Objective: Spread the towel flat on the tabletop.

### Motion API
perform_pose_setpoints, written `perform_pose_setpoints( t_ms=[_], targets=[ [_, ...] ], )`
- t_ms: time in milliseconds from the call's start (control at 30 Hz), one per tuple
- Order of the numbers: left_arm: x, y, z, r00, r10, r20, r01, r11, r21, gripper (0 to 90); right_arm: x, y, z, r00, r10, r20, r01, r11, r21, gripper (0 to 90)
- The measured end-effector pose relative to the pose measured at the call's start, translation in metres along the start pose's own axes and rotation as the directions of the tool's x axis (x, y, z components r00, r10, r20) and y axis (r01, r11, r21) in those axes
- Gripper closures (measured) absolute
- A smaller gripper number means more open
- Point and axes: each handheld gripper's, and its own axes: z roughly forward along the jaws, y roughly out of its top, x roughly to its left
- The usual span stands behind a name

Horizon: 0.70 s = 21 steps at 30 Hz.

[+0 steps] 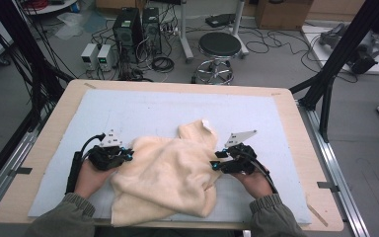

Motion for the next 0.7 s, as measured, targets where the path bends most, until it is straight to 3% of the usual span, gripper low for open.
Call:
perform_pose_setpoints(
  t_ms=[200, 233, 300, 333, 367, 433, 467, 500, 700],
  targets=[
    [-0.003, -0.001, -0.002, 1.0, 0.006, 0.002, -0.006, 0.9999, -0.013, 84.5, 0.004, -0.003, -0.003, 0.9992, 0.008, -0.038, -0.009, 1.0, -0.025, 50.8],
    [-0.004, -0.002, -0.002, 1.0, 0.007, 0.006, -0.007, 0.9999, -0.009, 84.5, 0.004, -0.003, -0.002, 0.9991, 0.01, -0.041, -0.01, 1.0, -0.011, 50.2],
    [-0.006, -0.002, -0.001, 0.9998, 0.019, 0.012, -0.019, 0.9998, 0.002, 84.5, 0.007, -0.006, 0.012, 0.9999, -0.006, -0.009, 0.006, 0.998, 0.067, 49.7],
    [-0.006, -0.003, 0.0, 0.9997, 0.021, 0.012, -0.021, 0.9998, 0.002, 84.5, 0.007, -0.006, 0.012, 0.9999, -0.006, -0.009, 0.006, 0.998, 0.067, 49.7],
    [-0.007, -0.003, 0.0, 0.9997, 0.022, 0.012, -0.022, 0.9997, 0.005, 84.5, 0.009, -0.008, 0.02, 0.9999, -0.014, 0.001, 0.014, 0.993, 0.115, 49.7],
    [-0.007, -0.003, 0.001, 0.9996, 0.023, 0.016, -0.023, 0.9997, 0.01, 84.4, 0.013, -0.009, 0.022, 0.9988, -0.035, 0.033, 0.032, 0.996, 0.087, 53.6],
    [-0.007, -0.003, 0.002, 0.9997, 0.019, 0.017, -0.019, 0.9998, 0.01, 84.5, 0.012, -0.01, 0.022, 0.9989, -0.036, 0.031, 0.033, 0.995, 0.091, 56.8],
    [-0.007, -0.004, 0.003, 0.9996, 0.018, 0.021, -0.018, 0.9998, 0.011, 84.4, 0.011, -0.009, 0.021, 0.9991, -0.032, 0.027, 0.029, 0.996, 0.088, 69.1],
    [-0.009, -0.004, 0.002, 0.9996, 0.019, 0.022, -0.019, 0.9997, 0.014, 84.4, 0.011, -0.008, 0.021, 0.9987, -0.049, -0.008, 0.05, 0.994, 0.095, 82.8]
  ],
)
